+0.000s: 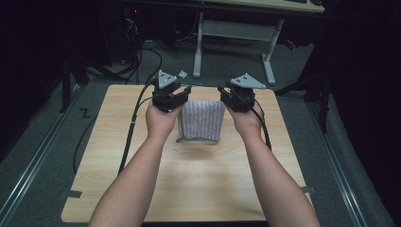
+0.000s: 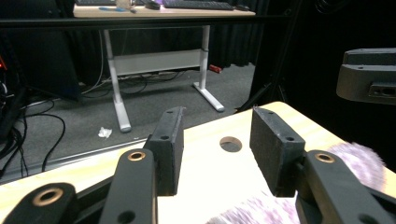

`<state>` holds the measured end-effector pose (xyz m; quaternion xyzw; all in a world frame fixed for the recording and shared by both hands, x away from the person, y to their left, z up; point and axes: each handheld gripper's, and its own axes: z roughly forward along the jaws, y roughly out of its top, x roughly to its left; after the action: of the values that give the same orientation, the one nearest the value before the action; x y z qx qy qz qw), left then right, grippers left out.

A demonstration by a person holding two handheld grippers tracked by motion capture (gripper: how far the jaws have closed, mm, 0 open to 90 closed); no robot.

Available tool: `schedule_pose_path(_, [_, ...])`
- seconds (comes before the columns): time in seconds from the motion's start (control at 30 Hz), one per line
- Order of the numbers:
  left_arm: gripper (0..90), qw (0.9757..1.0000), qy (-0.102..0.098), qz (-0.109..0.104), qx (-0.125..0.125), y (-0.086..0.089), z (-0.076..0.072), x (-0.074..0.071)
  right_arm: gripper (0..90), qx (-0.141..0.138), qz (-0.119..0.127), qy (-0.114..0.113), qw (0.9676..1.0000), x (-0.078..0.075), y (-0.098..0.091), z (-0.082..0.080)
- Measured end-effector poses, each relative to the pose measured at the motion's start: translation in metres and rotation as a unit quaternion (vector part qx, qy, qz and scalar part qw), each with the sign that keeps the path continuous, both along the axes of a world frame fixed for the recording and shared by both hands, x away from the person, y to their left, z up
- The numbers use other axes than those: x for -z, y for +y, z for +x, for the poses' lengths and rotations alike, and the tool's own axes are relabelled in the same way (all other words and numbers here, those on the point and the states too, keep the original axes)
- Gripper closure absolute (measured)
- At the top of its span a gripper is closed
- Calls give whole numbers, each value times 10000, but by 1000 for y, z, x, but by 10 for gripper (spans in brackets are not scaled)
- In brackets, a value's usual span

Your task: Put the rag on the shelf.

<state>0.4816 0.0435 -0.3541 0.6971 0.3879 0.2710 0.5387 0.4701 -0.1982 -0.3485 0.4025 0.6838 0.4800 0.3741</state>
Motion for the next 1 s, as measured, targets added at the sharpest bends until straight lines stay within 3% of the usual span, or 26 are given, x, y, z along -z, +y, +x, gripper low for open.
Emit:
schedule_pose_path(0.1, [551, 10000, -74, -21, 34, 1, -9, -2, 660, 10, -18, -60, 10000, 0, -4, -10])
schedule_pose_path(0.23, [555, 9999, 16, -146, -19, 6, -18, -3, 660, 13, 0, -125, 9999, 2, -11, -23])
schedule_pose_path(0.37, [560, 9999, 18, -145, 6, 11, -26, 0, 660, 10, -15, -156, 9999, 7, -15, -36])
schedule_pose_path(0.43, [560, 10000, -31, -33, 46, 12, -32, 4, 661, 16, -36, -179, 9998, 10, -18, -43])
schedule_pose_path(0.57, [560, 9999, -65, -73, 76, 15, -39, 7, 660, 7, -28, -119, 9999, 13, -21, -48])
schedule_pose_path(1.0, [563, 9996, 175, 41, 201, 31, -55, 34, 659, -83, -477, 47, 9988, 36, -22, -65])
